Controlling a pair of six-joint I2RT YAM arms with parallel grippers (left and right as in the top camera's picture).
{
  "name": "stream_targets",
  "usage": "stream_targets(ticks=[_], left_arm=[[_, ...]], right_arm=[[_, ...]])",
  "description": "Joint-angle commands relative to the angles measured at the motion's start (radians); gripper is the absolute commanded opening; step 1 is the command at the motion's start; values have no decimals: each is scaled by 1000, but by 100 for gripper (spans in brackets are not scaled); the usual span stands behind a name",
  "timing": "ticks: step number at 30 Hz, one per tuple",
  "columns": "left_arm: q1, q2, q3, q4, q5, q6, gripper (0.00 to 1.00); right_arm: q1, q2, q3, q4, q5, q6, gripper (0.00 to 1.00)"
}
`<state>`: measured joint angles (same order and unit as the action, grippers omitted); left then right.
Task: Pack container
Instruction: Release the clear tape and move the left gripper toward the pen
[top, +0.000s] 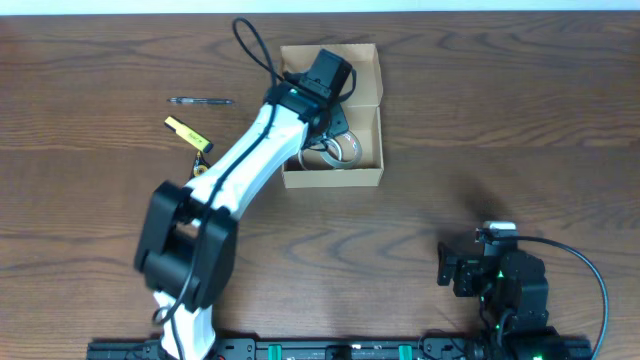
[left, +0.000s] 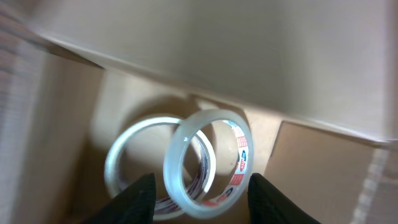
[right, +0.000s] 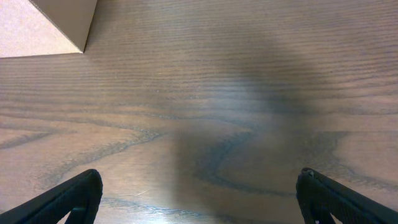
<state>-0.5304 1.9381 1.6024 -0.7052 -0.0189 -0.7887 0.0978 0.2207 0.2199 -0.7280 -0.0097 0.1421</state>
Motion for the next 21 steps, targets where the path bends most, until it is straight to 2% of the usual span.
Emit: stream_targets(ticks=[1,6,9,12,17,21], left_arm=[[-1,-129,18,-46,-157,-43,51],[19,-264,14,-225,-322,-160,59],[59,-344,-31,-285,-350,-198,63],[113,-439,-129,-278,-347,-204,68],[203,-587,-332,-217,-316,-202,69],[272,-639,-448,-167,-263,-108,68]], right_arm=[[-8,-4,0,2,6,10,99],[-8,-4,0,2,6,10,99],[-8,-4,0,2,6,10,99],[-8,-4,0,2,6,10,99],[-8,-4,0,2,6,10,99],[-8,-4,0,2,6,10,99]])
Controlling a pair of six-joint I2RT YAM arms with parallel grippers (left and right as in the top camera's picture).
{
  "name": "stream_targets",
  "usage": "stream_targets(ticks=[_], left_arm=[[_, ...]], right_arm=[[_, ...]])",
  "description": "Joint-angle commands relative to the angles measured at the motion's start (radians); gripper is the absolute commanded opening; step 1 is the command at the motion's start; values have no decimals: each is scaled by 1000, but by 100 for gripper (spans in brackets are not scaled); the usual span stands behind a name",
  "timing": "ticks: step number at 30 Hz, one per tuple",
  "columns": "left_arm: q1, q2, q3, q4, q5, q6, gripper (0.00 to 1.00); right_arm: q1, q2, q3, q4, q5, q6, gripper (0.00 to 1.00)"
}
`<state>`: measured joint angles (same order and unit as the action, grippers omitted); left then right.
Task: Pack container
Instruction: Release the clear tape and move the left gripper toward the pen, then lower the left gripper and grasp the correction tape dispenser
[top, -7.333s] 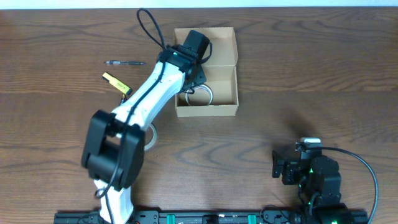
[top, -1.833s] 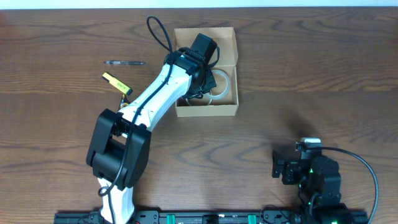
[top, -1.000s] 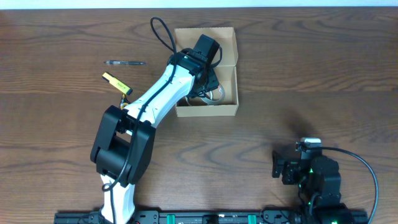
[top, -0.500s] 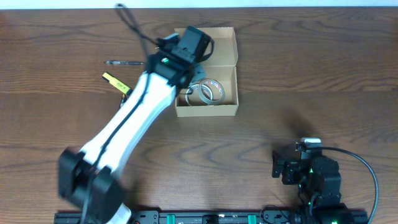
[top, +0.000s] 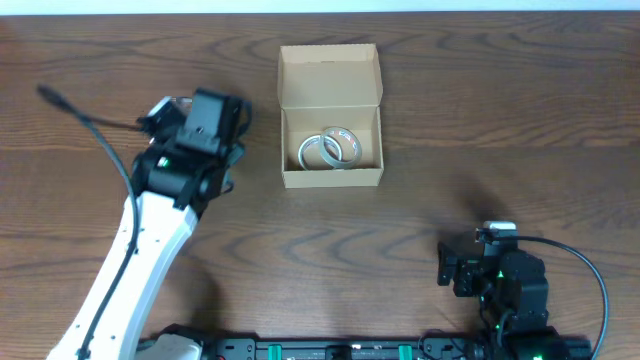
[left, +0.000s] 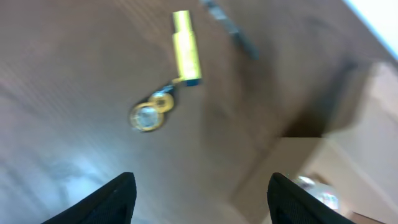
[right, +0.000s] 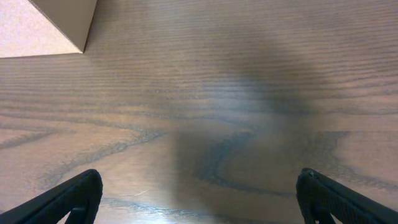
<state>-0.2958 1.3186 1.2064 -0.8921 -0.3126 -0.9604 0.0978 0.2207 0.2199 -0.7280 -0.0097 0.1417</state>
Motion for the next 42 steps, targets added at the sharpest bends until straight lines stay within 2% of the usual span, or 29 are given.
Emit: stream_targets(ticks=[1,6,12,22,30,37,42], left_arm=[[53,-19,-67,30,50,99,69],[167,-16,-125,62,164,247,73],[313,-11,-254,260,366,402,80],[366,192,-296,409,521,547,84],[428,319,-281,422,597,645,84],[449,380,-186,365,596,789,87],[454,444,-132,359,589,835,89]], right_arm=[[-8,-4,0,2,6,10,99],[-8,-4,0,2,6,11,99],[-8,-4,0,2,6,11,99],[-8,-4,0,2,6,10,99],[-8,-4,0,2,6,11,99],[-8,-4,0,2,6,11,99],[-8,-4,0,2,6,11,99]])
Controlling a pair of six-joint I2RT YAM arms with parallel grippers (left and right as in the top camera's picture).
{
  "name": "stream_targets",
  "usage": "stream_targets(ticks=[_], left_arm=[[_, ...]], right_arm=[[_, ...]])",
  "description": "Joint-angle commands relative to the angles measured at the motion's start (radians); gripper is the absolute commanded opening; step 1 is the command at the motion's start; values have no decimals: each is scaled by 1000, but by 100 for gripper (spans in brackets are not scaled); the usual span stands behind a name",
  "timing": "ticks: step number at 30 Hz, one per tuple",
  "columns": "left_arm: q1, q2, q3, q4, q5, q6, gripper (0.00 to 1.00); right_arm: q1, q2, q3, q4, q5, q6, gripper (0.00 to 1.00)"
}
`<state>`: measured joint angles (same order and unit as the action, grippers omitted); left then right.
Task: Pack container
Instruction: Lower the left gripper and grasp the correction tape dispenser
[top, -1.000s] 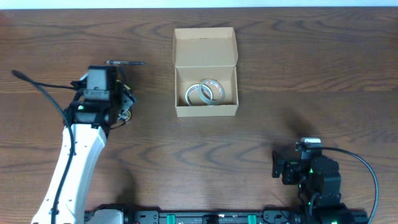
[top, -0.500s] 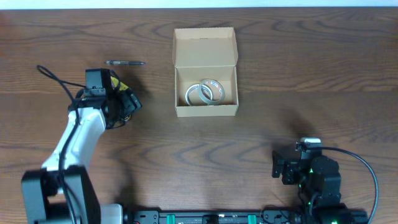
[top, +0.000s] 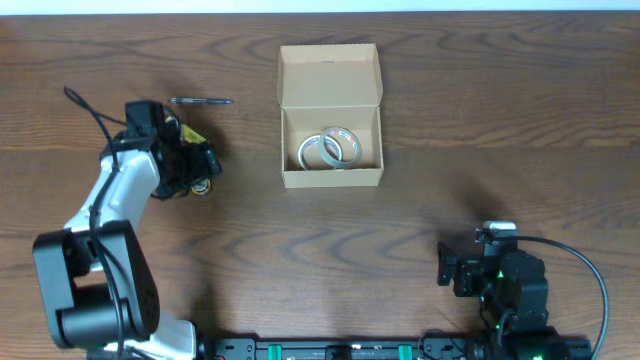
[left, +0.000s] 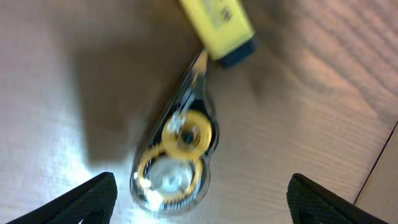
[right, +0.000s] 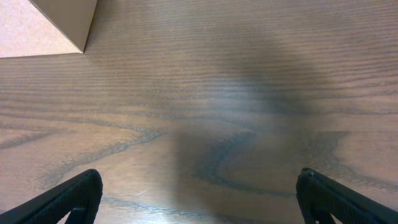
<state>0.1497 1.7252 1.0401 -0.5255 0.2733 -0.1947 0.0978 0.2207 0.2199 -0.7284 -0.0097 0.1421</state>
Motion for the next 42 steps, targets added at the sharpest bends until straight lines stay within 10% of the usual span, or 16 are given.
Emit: stream_targets(ticks=[1,42], left_arm=[[8,50,43,-11,-2,73,89],[4,166,104,-119,-113,222,76]], right_arm=[[-8,-4,0,2,6,10,99],[-8,-4,0,2,6,10,99]])
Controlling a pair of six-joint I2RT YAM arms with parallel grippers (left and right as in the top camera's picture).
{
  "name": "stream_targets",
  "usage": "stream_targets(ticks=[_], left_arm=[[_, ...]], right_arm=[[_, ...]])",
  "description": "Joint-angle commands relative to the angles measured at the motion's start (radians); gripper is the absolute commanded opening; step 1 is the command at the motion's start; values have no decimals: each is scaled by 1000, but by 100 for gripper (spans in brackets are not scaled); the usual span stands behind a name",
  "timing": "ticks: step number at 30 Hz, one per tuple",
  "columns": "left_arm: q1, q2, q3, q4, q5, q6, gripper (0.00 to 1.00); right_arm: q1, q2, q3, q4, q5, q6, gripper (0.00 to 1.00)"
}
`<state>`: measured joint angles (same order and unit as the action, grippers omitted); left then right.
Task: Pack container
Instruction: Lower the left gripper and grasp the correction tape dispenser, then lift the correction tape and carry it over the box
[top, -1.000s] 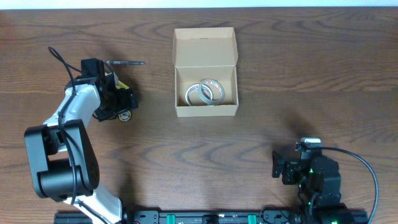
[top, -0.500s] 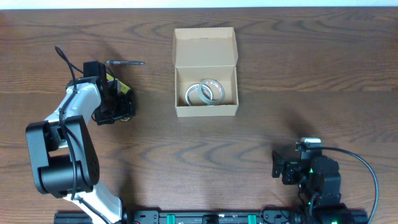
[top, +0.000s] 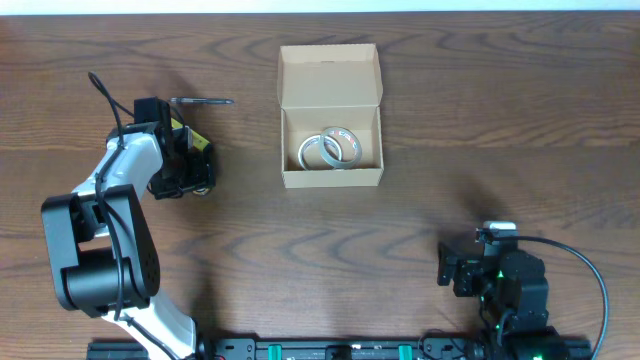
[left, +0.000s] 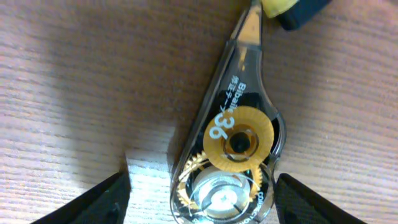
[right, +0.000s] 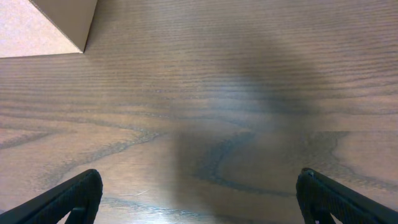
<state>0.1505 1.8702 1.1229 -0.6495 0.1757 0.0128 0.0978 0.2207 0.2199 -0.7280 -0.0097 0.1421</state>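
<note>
An open cardboard box (top: 331, 115) stands at the back centre with two tape rolls (top: 330, 148) inside. At the left, my left gripper (top: 190, 170) is down at the table, open, its fingers either side of a clear correction-tape dispenser (left: 230, 149) with a yellow wheel. A yellow highlighter (left: 292, 9) touches the dispenser's tip. A pen (top: 200, 101) lies just behind. My right gripper (right: 199, 193) is open over bare wood at the front right.
The box's corner (right: 43, 25) shows at the upper left of the right wrist view. The table's near edge carries a black rail (top: 330, 350).
My left gripper has come lower and closer over the correction-tape dispenser, which now fills its view between the open fingers. The right arm has not moved.
My left gripper was inside the box over the two tape rolls. It was then out of the box, high over the table's left side with the dispenser and highlighter in sight. Later it was near the dispenser, and now it straddles it. The right arm stayed still.
</note>
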Motion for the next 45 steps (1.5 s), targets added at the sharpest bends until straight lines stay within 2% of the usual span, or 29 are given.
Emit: stream_targets(ticks=[1,11,15,17,27,45], left_arm=[[0,21,21,8,-20,15,75],[-47,60,21,50,-29,26,69],[-68,74,21,50,-29,26,50],[-74,74,23,49,-29,25,44],[-80,57,26,45,-18,5,24],[-86,-219,26,37,-18,-48,22]], right_arm=[[-8,-4,0,2,6,10,99],[-8,-4,0,2,6,10,99],[-8,-4,0,2,6,10,99],[-8,-4,0,2,6,10,99],[-8,-4,0,2,6,10,99],[-8,-4,0,2,6,10,99]])
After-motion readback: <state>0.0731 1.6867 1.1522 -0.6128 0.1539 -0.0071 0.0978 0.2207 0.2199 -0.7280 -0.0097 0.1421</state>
